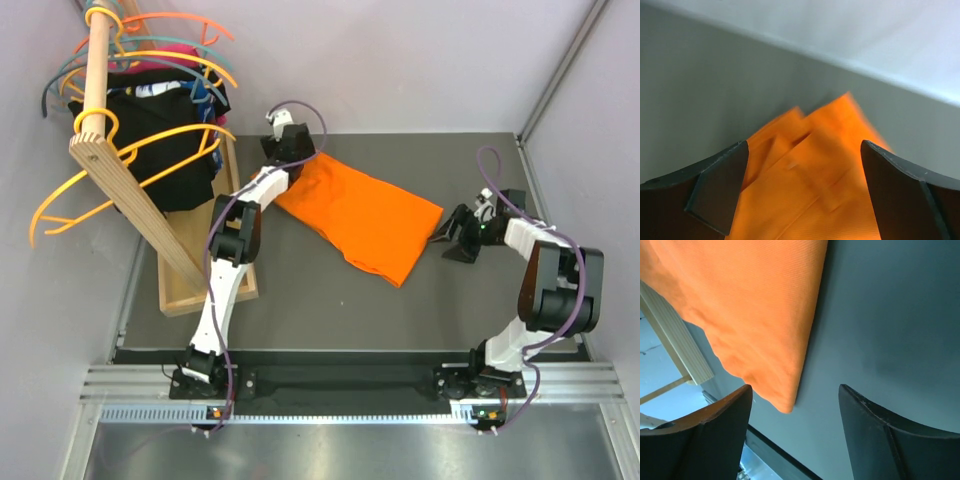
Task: Place the trousers on the hanger
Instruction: Fold the trousers at the center of the board, then pick up the hanger from the clothesline.
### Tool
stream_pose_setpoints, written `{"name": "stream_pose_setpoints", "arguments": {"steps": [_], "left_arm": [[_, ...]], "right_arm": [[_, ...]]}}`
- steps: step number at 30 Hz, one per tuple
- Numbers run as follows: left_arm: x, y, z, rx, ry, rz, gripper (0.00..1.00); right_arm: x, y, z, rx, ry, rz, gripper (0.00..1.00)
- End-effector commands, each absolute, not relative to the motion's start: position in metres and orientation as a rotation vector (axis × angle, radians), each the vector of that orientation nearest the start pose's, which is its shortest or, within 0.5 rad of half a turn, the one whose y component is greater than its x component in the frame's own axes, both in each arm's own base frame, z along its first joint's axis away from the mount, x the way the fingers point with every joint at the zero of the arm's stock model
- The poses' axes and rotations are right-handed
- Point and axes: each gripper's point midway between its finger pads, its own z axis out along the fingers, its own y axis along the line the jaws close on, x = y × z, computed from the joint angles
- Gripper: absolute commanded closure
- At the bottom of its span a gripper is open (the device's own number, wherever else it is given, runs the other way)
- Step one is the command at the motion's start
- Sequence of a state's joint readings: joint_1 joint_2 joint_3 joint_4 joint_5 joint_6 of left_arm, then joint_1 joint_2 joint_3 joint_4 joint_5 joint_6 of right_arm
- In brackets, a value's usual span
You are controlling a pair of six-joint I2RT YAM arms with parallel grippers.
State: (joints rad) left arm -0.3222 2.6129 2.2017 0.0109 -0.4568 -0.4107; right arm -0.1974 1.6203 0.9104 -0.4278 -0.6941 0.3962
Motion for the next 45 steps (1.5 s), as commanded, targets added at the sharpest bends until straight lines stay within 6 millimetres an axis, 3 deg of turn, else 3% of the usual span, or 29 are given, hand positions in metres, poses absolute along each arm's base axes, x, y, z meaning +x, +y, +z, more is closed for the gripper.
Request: {"name": "stream_pose_setpoints", "arguments": {"steps": [1,3,4,5,7,8,10,12,13,15,16,17,18,20,24,27,31,32,34,35,38,39,40,42,44,45], "left_arm": [[0.672,-0.164,0.140,-0.390,1.848,-0.043,0.01],[0.663,-0.168,0.152,-0.381,1.850,-0.051,0.01],[0.658,-0.166,0.177,-0.411,1.816,-0.067,0.01],[0.651,-0.168,0.177,-0.416,1.833,-0.069,0.01],[0.642,-0.170,0.205,-0.426,1.806,-0.085,0.01],[0.635,-0.174,0.209,-0.427,1.819,-0.094,0.01],[0.625,-0.182,0.230,-0.431,1.809,-0.153,0.01],[0.614,-0.189,0.234,-0.468,1.832,-0.224,0.01],[0.606,-0.195,0.252,-0.467,1.819,-0.284,0.01],[0.587,-0.210,0.243,-0.468,1.867,-0.374,0.02],[0.575,-0.218,0.260,-0.456,1.855,-0.439,0.06],[0.558,-0.231,0.241,-0.426,1.916,-0.487,0.09],[0.545,-0.237,0.257,-0.422,1.897,-0.531,0.10],[0.520,-0.251,0.240,-0.386,1.958,-0.552,0.11],[0.476,-0.271,0.252,-0.284,1.996,-0.665,0.19],[0.442,-0.279,0.282,-0.165,1.974,-0.746,0.23],[0.405,-0.281,0.304,0.014,1.974,-0.792,0.26],[0.396,-0.281,0.305,0.049,1.985,-0.804,0.26],[0.379,-0.274,0.321,0.112,1.960,-0.803,0.30],[0.369,-0.274,0.326,0.145,1.961,-0.831,0.30],[0.335,-0.265,0.343,0.206,1.952,-0.874,0.34],[0.319,-0.258,0.355,0.218,1.934,-0.891,0.34],[0.310,-0.255,0.353,0.222,1.943,-0.897,0.32],[0.292,-0.242,0.367,0.216,1.911,-0.888,0.30],[0.281,-0.232,0.358,0.212,1.934,-0.859,0.28],[0.276,-0.224,0.362,0.207,1.917,-0.834,0.28]], "right_arm": [[0.340,0.063,0.062,0.575,2.505,1.013,0.30],[0.344,0.067,0.057,0.594,2.485,1.027,0.30],[0.341,0.069,0.051,0.611,2.489,1.032,0.31],[0.349,0.070,0.051,0.607,2.456,1.014,0.31],[0.349,0.071,0.045,0.632,2.446,1.006,0.34],[0.350,0.074,0.041,0.661,2.444,1.013,0.36],[0.356,0.076,0.034,0.659,2.428,1.004,0.39],[0.361,0.086,0.031,0.644,2.423,1.008,0.41],[0.361,0.090,0.027,0.644,2.429,1.016,0.42],[0.362,0.101,0.024,0.651,2.432,1.032,0.44],[0.364,0.103,0.022,0.656,2.428,1.030,0.45],[0.366,0.107,0.021,0.669,2.427,1.025,0.46],[0.367,0.108,0.020,0.679,2.427,1.027,0.49],[0.369,0.110,0.018,0.707,2.425,1.026,0.52],[0.363,0.100,0.016,0.786,2.428,0.972,0.83],[0.352,0.076,0.023,0.828,2.423,0.863,0.94],[0.334,0.029,0.028,0.848,2.445,0.702,1.00],[0.332,0.008,0.028,0.890,2.437,0.631,1.00],[0.324,-0.014,0.033,0.913,2.474,0.539,1.00],[0.315,-0.041,0.029,0.941,2.504,0.385,1.00],[0.305,-0.082,0.038,0.936,2.566,0.200,1.00],[0.313,-0.091,0.051,0.902,2.546,0.166,0.99],[0.309,-0.097,0.054,0.887,2.573,0.113,0.87],[0.323,-0.107,0.073,0.856,2.543,0.052,0.43],[0.331,-0.101,0.087,0.819,2.543,0.045,0.31],[0.345,-0.102,0.106,0.791,2.508,0.047,0.24]]}}
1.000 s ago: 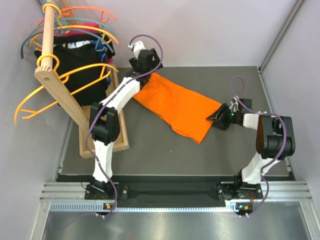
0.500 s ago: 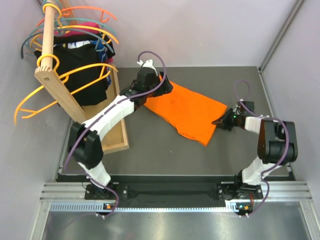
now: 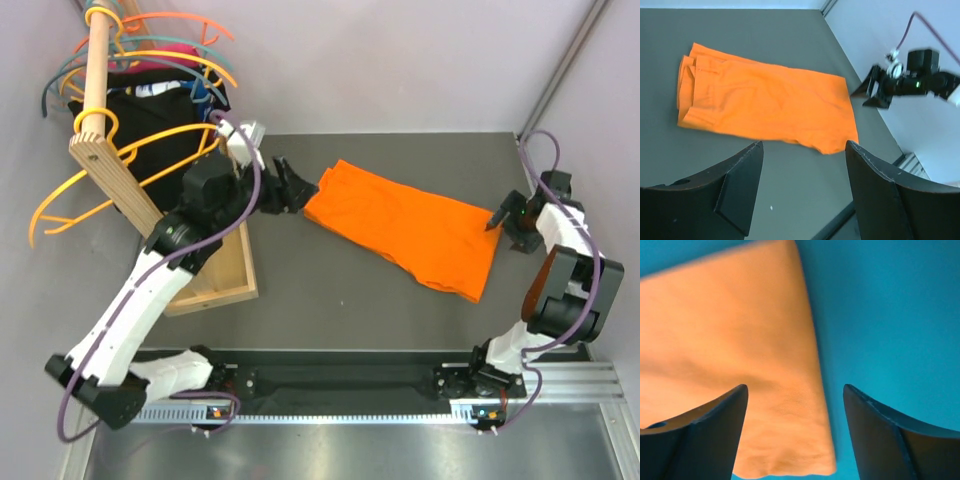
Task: Place the trousers on the hanger
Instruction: Pick up the hanger from the clothesline.
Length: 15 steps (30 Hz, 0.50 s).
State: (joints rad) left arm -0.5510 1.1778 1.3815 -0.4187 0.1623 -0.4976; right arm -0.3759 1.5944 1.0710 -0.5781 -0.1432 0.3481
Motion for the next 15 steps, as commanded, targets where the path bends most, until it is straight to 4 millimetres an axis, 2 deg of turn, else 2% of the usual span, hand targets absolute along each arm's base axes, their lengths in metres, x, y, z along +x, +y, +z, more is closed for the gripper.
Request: {"name": "stream_pose_setpoints", "arguments": {"steps": [1,2,3,4,5,6,7,8,9,10,11,12,13,14,15], "left_arm": [[0.272,-0.218,0.356,0.191,1.943,-0.806,0.28],[0.271,-0.213,0.357,0.184,1.939,-0.786,0.26],[0.270,-0.205,0.362,0.158,1.923,-0.758,0.25],[0.269,-0.201,0.361,0.141,1.923,-0.741,0.24],[0.268,-0.196,0.360,0.122,1.930,-0.724,0.22],[0.266,-0.193,0.363,0.116,1.919,-0.718,0.21],[0.265,-0.193,0.362,0.126,1.923,-0.714,0.22],[0.261,-0.190,0.355,0.136,1.959,-0.701,0.24],[0.259,-0.191,0.350,0.159,1.977,-0.699,0.25],[0.252,-0.196,0.341,0.199,2.009,-0.728,0.26],[0.249,-0.197,0.333,0.204,2.039,-0.731,0.27],[0.244,-0.195,0.320,0.183,2.097,-0.725,0.27],[0.241,-0.193,0.306,0.174,2.141,-0.717,0.27],[0.236,-0.193,0.302,0.175,2.161,-0.729,0.28],[0.231,-0.191,0.307,0.166,2.128,-0.745,0.28]], "right_arm": [[0.352,-0.099,0.116,0.768,2.494,0.046,0.22],[0.363,-0.093,0.137,0.728,2.472,0.030,0.15],[0.368,-0.090,0.148,0.710,2.460,0.018,0.11],[0.373,-0.084,0.161,0.695,2.444,0.024,0.01],[0.381,-0.069,0.174,0.636,2.432,0.012,0.00],[0.393,-0.056,0.202,0.579,2.386,0.034,0.00],[0.400,-0.040,0.219,0.518,2.356,0.058,0.00],[0.407,-0.005,0.235,0.404,2.337,0.117,0.00],[0.418,0.016,0.268,0.327,2.264,0.198,0.00],[0.421,0.043,0.286,0.243,2.223,0.264,0.00],[0.422,0.080,0.304,0.135,2.181,0.375,0.00],[0.429,0.097,0.335,0.083,2.081,0.436,0.00],[0.431,0.113,0.353,0.054,2.024,0.502,0.00],[0.425,0.144,0.371,-0.050,1.970,0.629,0.00],[0.423,0.159,0.386,-0.102,1.914,0.681,0.00]]}}
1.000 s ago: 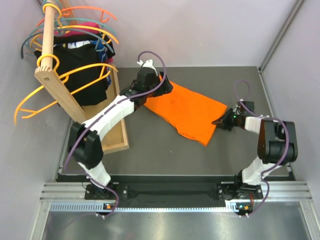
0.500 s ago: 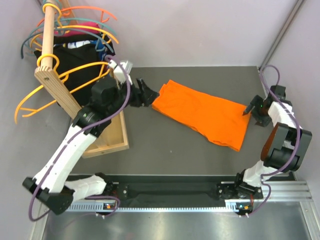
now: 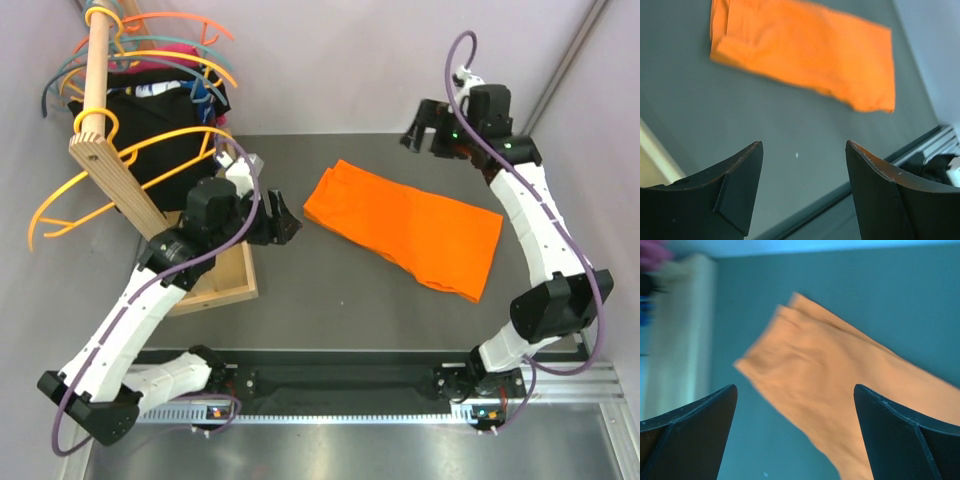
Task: Place the trousers on the hanger
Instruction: Pick up the hanger from the clothesline.
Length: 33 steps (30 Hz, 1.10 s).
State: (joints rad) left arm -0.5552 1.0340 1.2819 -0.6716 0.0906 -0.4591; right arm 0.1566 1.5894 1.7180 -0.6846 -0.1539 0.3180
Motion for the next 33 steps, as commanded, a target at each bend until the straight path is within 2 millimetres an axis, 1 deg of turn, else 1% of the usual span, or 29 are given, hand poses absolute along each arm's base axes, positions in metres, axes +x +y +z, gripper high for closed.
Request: {"name": "stream_pose_setpoints", "arguments": {"steps": [1,2,3,4,7,8,9,10,11,12,14,15,16,17,18,19,20,21,22,23,24,26,27,28,29,30,31,32,33], "left_arm": [[0.228,-0.189,0.302,0.167,2.118,-0.753,0.29],[0.229,-0.187,0.309,0.156,2.063,-0.757,0.29],[0.222,-0.179,0.328,0.122,1.972,-0.785,0.29],[0.226,-0.178,0.339,0.094,1.894,-0.803,0.30],[0.229,-0.165,0.369,-0.038,1.803,-0.805,0.32],[0.236,-0.165,0.370,-0.088,1.822,-0.801,0.32],[0.238,-0.165,0.388,-0.101,1.797,-0.812,0.30],[0.242,-0.165,0.390,-0.115,1.815,-0.794,0.29],[0.248,-0.162,0.393,-0.152,1.827,-0.765,0.22],[0.258,-0.163,0.407,-0.189,1.808,-0.751,0.20],[0.267,-0.162,0.416,-0.230,1.784,-0.709,0.17],[0.268,-0.169,0.426,-0.222,1.766,-0.703,0.16],[0.275,-0.158,0.430,-0.280,1.732,-0.613,0.15],[0.276,-0.157,0.434,-0.300,1.716,-0.581,0.14],[0.276,-0.169,0.444,-0.271,1.697,-0.577,0.12],[0.280,-0.164,0.452,-0.303,1.665,-0.515,0.12],[0.280,-0.167,0.455,-0.292,1.659,-0.477,0.11],[0.276,-0.183,0.464,-0.270,1.650,-0.470,0.11],[0.274,-0.184,0.469,-0.288,1.638,-0.438,0.09],[0.277,-0.176,0.471,-0.356,1.607,-0.333,0.09],[0.262,-0.184,0.483,-0.364,1.583,-0.344,0.09],[0.255,-0.171,0.491,-0.469,1.525,-0.238,0.07],[0.249,-0.175,0.504,-0.501,1.496,-0.288,0.08],[0.246,-0.175,0.510,-0.532,1.475,-0.284,0.09],[0.239,-0.159,0.511,-0.560,1.463,-0.142,0.10],[0.232,-0.162,0.510,-0.570,1.468,-0.101,0.10],[0.231,-0.161,0.529,-0.742,1.421,-0.235,0.09],[0.229,-0.156,0.524,-0.633,1.492,-0.095,0.10],[0.234,-0.152,0.520,-0.640,1.496,-0.058,0.11]], "right_arm": [[0.425,0.175,0.403,-0.148,1.837,0.706,0.00],[0.428,0.177,0.406,-0.139,1.823,0.701,0.00],[0.430,0.177,0.409,-0.117,1.820,0.703,0.00],[0.436,0.178,0.403,-0.059,1.843,0.729,0.00],[0.439,0.186,0.392,-0.022,1.896,0.783,0.00],[0.437,0.186,0.385,-0.009,1.924,0.792,0.00],[0.436,0.185,0.381,0.008,1.940,0.791,0.00],[0.432,0.183,0.381,0.023,1.945,0.792,0.00],[0.430,0.184,0.378,0.031,1.953,0.795,0.00],[0.427,0.183,0.371,0.041,1.974,0.794,0.00],[0.420,0.181,0.372,0.045,1.971,0.798,0.00],[0.417,0.181,0.366,0.049,1.984,0.798,0.00],[0.414,0.180,0.367,0.054,1.983,0.800,0.00],[0.412,0.179,0.366,0.059,1.986,0.803,0.00],[0.410,0.180,0.362,0.065,1.997,0.810,0.00],[0.406,0.181,0.364,0.074,1.997,0.829,0.00],[0.403,0.185,0.363,0.068,2.004,0.854,0.00],[0.400,0.189,0.365,0.064,2.003,0.873,0.00],[0.396,0.195,0.367,0.052,2.005,0.892,0.00],[0.394,0.197,0.371,0.044,1.996,0.901,0.00],[0.391,0.198,0.373,0.038,1.993,0.904,0.00],[0.387,0.201,0.374,0.030,1.991,0.914,0.00],[0.385,0.201,0.376,0.028,1.990,0.916,0.00],[0.382,0.201,0.377,0.022,1.988,0.919,0.00],[0.380,0.201,0.374,0.020,1.997,0.923,0.00],[0.375,0.201,0.376,0.016,1.993,0.928,0.00],[0.370,0.202,0.377,0.003,1.995,0.944,0.00],[0.366,0.203,0.371,0.001,2.008,0.951,0.00],[0.359,0.202,0.375,-0.012,1.996,0.955,0.00]]}}
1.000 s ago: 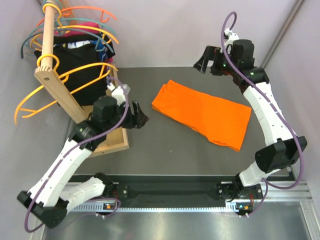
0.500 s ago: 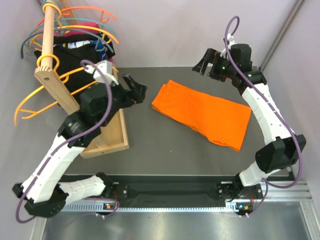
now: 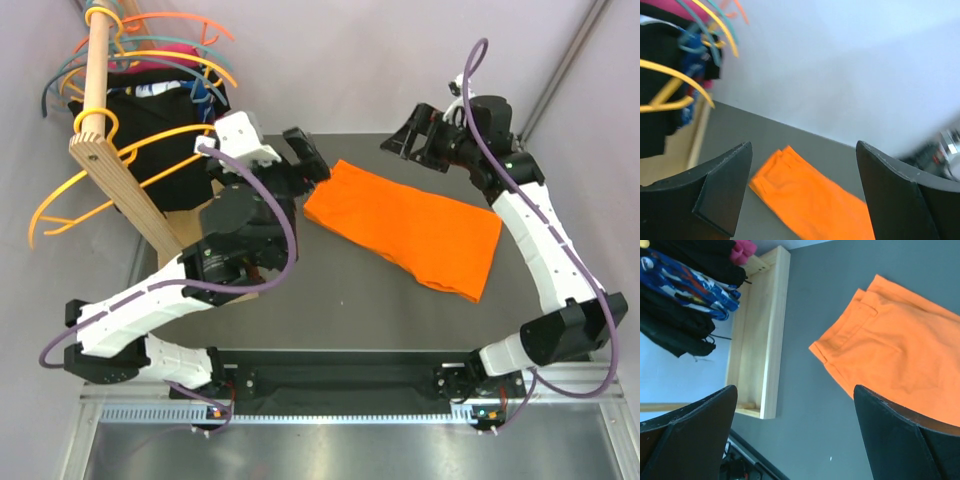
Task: Place the trousers on the hanger
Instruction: Pick up the hanger from the clothesline.
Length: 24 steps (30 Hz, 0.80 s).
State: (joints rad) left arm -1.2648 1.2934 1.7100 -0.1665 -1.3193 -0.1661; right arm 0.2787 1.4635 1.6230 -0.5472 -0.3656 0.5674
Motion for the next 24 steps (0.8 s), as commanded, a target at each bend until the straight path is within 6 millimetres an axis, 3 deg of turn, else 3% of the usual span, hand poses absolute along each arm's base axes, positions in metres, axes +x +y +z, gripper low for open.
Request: {"name": "stream_pose_setpoints", "arguments": {"steps": [1,5,11,20,24], "left_arm": [[0.237,-0.149,0.521,-0.662,1.489,-0.062,0.12],[0.261,-0.129,0.511,-0.671,1.470,0.125,0.14],[0.287,-0.100,0.515,-0.705,1.400,0.226,0.12],[0.292,-0.065,0.481,-0.768,1.401,0.386,0.14],[0.286,-0.062,0.477,-0.801,1.387,0.351,0.14]], "right_arm": [[0.354,0.203,0.374,-0.024,1.996,0.957,0.00],[0.341,0.201,0.365,-0.039,2.014,0.952,0.00],[0.332,0.197,0.355,-0.054,2.053,0.931,0.00],[0.324,0.196,0.338,-0.046,2.123,0.929,0.00],[0.322,0.200,0.330,-0.038,2.153,0.963,0.00]]}}
